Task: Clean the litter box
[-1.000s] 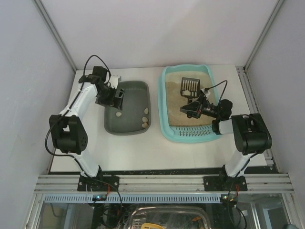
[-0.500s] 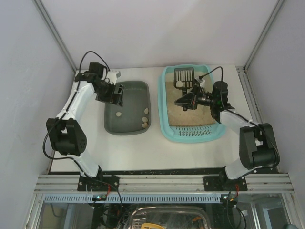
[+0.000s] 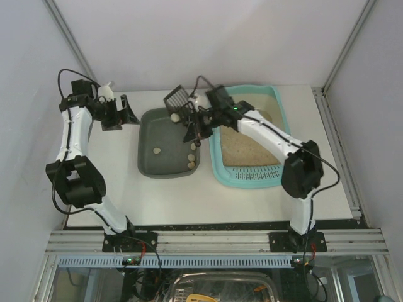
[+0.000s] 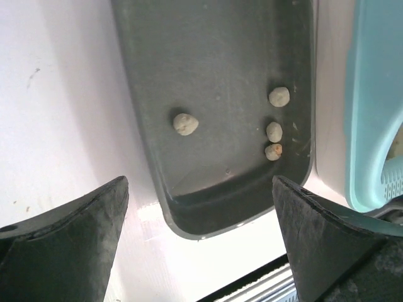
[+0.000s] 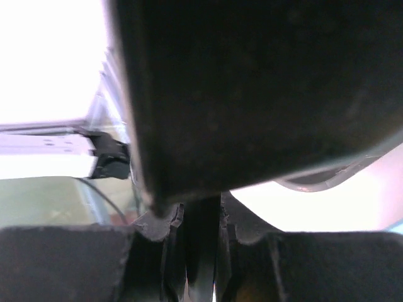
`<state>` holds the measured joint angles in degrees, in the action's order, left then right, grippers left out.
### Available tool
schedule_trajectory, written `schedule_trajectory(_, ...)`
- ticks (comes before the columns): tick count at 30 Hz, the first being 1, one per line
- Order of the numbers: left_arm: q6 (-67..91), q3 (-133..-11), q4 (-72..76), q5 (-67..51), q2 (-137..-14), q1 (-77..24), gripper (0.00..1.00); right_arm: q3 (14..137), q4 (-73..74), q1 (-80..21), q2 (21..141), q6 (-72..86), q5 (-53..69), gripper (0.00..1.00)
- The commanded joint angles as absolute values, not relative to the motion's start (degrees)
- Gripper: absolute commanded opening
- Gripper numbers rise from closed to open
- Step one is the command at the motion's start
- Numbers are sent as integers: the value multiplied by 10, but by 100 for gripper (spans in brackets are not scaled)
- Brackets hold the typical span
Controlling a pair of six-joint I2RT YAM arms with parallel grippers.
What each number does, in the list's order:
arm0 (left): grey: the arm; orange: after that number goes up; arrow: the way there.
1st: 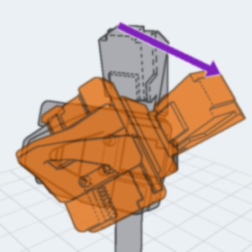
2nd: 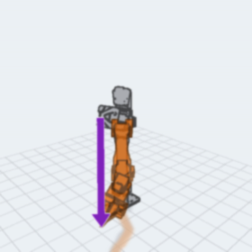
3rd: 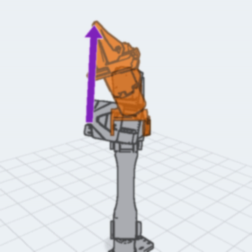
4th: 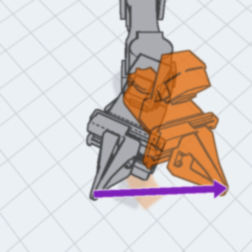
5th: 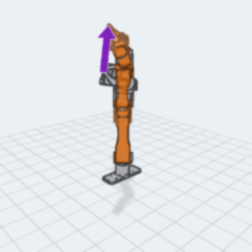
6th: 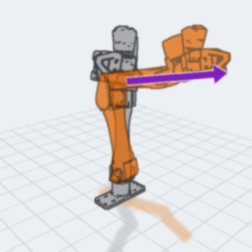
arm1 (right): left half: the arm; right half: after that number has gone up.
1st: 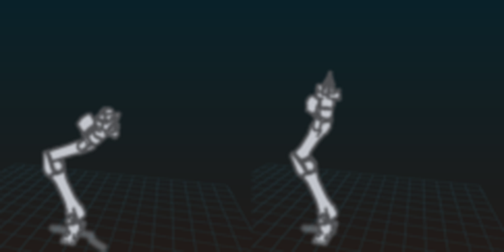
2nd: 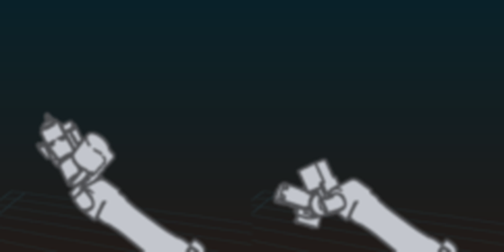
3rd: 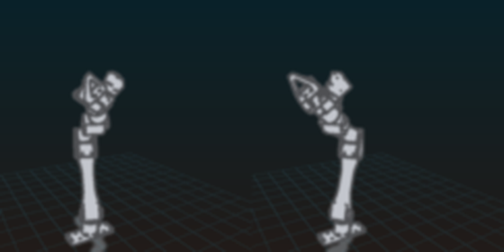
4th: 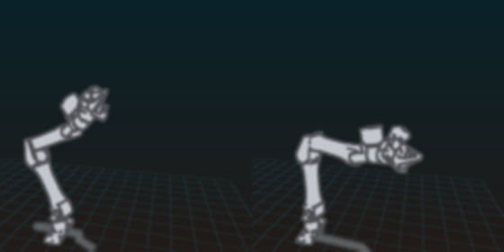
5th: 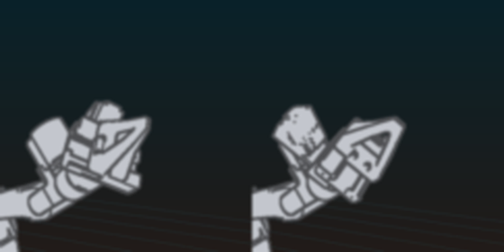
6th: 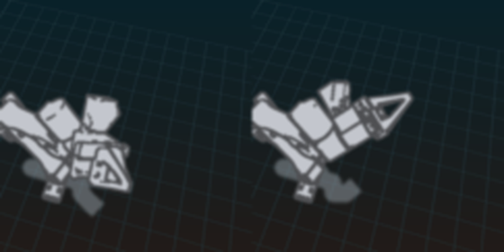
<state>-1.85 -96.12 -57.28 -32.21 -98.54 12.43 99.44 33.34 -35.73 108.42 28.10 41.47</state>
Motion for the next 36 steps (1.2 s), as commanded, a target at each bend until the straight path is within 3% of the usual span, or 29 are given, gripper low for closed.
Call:
schedule_trajectory(1, 4, -976, -552, -321, -976, 146, 99, 1099, 531, -410, 1158, 164, 240, 0)
schedule_trajectory(7, 11, -945, -513, -255, -950, 155, 99, 1237, 621, -493, 1239, 127, -64, 0)
schedule_trajectory(13, 18, -919, -476, -225, -943, 155, 99, 1232, 640, -527, 1251, 125, -224, 0)
schedule_trajectory(28, 28, -936, -455, -204, -994, 148, 100, 1150, 568, -588, 1221, 19, -309, 0)
schedule_trajectory(36, 16, -937, -465, -169, -998, 137, 100, 1207, 602, -564, 1208, 56, -220, 0)
